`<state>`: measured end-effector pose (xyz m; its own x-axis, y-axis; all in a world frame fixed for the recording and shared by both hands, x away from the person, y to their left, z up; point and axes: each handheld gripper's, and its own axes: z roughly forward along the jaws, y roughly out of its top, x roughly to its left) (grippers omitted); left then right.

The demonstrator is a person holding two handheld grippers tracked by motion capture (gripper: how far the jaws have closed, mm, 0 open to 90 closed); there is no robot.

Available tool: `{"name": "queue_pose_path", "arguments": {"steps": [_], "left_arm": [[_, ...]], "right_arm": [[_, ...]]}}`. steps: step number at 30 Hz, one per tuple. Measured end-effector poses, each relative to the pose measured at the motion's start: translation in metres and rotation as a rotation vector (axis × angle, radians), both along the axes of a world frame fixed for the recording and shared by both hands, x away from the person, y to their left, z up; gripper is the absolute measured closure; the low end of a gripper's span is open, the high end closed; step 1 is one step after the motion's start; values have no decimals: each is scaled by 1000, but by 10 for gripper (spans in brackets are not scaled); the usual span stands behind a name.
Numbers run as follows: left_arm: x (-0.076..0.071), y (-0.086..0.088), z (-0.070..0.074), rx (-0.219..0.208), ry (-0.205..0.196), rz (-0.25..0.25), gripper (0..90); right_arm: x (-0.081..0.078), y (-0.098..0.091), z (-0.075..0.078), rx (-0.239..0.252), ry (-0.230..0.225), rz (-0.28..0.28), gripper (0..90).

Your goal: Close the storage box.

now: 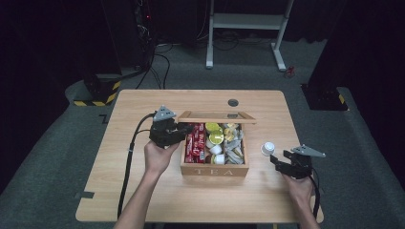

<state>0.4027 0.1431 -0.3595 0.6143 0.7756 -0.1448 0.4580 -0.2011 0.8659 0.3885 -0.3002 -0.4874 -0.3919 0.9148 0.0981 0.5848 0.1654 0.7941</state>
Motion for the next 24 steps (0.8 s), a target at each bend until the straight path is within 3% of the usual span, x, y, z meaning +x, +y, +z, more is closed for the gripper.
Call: {"name": "queue_pose_path", "arguments": {"steps": [6,13,24], "left_arm": [[-3,1,-3,-2,3,0,679],[-6,1,-6,-4,9,1,679],[-12,6,-11,-3,17,4,678]], "right_arm": [[-7,0,-8,-6,10,-12,324],[-12,0,-18,-47,27,-21,319],[-13,-3,-30,-86,57,-36,321]]}}
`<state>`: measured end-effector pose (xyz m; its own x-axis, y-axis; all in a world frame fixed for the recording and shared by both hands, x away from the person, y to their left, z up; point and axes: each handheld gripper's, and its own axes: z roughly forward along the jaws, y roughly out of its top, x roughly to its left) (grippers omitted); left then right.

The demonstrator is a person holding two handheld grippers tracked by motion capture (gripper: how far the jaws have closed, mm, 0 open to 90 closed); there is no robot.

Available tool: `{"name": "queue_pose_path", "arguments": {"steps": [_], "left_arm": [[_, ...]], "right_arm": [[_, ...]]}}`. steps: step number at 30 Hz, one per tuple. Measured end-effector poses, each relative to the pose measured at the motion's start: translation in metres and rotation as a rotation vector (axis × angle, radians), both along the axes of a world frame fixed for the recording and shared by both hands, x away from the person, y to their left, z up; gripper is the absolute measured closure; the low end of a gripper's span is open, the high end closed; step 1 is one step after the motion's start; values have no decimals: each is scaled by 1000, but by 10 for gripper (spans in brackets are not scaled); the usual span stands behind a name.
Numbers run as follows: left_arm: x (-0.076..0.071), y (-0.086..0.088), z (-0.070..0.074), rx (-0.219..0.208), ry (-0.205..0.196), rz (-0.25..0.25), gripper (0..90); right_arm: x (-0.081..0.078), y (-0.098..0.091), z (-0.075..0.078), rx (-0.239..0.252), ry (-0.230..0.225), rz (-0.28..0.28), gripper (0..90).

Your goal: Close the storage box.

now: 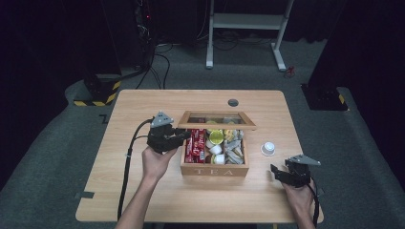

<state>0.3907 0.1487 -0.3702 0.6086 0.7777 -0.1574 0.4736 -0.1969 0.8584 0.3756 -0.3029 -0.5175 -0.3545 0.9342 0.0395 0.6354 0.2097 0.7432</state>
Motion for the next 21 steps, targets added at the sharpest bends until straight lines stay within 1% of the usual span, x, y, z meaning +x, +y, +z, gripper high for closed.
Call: {"name": "queue_pose_path", "arguments": {"steps": [5,6,10,13,18,19,20,21], "left_arm": [[-3,1,-4,-1,6,1,678],[-4,1,-5,5,4,2,677],[-5,0,-7,0,7,4,677],[-7,1,-9,5,5,4,676],[-9,0,-12,6,7,8,674],[-11,0,-13,9,12,11,673],[-11,0,-14,18,6,10,672],[-12,0,-15,14,12,9,671]], "right_arm": [[1,1,-4,-18,14,-4,321],[1,2,-4,-19,13,-4,325],[1,2,-5,-26,10,-5,325],[1,4,-5,-57,8,-5,322],[1,4,-5,-58,8,-4,317],[1,4,-5,-58,8,-4,316],[1,4,-5,-59,8,-5,315],[1,3,-5,-59,6,-4,314]]}}
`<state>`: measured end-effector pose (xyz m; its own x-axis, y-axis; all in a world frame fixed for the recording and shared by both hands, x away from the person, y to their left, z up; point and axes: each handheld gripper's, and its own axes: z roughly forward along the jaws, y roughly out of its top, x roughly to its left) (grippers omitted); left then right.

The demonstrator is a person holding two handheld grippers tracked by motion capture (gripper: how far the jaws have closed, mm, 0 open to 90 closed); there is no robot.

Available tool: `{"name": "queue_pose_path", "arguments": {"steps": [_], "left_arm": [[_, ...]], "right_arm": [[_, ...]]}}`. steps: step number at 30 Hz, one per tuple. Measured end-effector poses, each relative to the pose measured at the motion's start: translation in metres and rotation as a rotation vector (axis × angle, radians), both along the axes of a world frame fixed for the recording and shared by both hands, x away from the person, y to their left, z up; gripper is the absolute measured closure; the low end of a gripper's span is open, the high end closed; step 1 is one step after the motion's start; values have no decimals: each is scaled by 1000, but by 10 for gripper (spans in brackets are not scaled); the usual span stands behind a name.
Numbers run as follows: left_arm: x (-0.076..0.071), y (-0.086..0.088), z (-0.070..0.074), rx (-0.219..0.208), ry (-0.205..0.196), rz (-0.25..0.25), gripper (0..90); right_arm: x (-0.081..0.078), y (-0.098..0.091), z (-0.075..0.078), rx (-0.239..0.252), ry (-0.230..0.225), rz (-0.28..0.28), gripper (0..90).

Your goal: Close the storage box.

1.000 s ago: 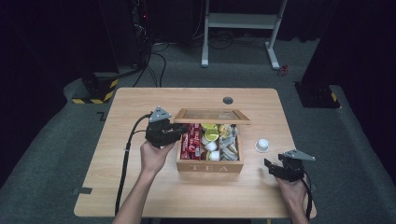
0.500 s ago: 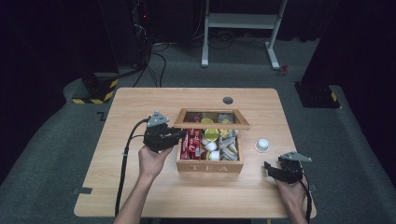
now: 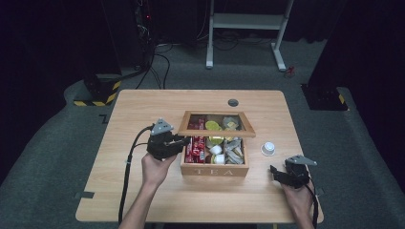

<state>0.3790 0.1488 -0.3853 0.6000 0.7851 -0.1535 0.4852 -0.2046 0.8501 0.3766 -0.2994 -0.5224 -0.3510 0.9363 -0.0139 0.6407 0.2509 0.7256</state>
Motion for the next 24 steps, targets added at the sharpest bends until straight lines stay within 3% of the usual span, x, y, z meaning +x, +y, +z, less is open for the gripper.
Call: {"name": "queue_pose_path", "arguments": {"steps": [11,24], "left_arm": [[-6,2,-11,-7,17,17,656],[-12,4,-25,-6,27,3,621]], "right_arm": [[0,1,0,-2,1,-6,314],[-1,1,0,-2,1,-11,314]]}}
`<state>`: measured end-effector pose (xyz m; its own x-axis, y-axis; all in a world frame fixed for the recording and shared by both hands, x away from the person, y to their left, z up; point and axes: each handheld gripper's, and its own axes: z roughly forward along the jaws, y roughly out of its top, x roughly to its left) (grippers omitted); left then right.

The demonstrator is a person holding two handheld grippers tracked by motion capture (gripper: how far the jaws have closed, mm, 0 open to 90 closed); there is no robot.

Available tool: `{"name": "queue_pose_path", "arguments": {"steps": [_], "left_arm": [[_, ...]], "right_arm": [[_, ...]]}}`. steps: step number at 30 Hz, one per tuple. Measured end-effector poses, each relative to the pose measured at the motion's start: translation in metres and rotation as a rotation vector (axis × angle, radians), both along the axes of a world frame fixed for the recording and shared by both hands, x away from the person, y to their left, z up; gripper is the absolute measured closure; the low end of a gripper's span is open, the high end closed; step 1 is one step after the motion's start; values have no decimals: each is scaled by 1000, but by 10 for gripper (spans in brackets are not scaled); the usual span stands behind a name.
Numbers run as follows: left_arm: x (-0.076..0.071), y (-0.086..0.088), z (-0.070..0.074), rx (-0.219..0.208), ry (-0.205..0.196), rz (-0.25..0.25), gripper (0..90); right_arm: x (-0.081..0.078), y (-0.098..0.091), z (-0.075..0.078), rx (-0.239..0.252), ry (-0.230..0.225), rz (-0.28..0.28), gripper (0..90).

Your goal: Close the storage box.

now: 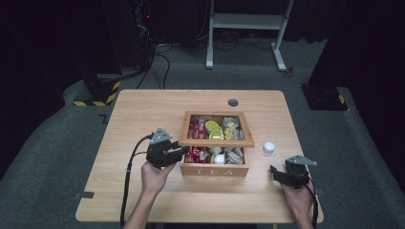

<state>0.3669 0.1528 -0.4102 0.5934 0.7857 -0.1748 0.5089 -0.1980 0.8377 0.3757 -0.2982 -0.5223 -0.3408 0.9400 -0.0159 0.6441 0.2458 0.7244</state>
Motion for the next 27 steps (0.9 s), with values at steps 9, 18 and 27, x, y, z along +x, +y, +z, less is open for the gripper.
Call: {"name": "queue_pose_path", "arguments": {"steps": [9,18,27], "left_arm": [[-3,0,-9,18,-9,-1,606],[-6,-1,-17,7,-12,-12,597],[-9,-2,-28,29,-25,-20,596]], "right_arm": [[0,0,0,-5,-5,1,315],[0,1,0,-7,-6,0,315],[0,1,0,-11,-9,1,315]]}}
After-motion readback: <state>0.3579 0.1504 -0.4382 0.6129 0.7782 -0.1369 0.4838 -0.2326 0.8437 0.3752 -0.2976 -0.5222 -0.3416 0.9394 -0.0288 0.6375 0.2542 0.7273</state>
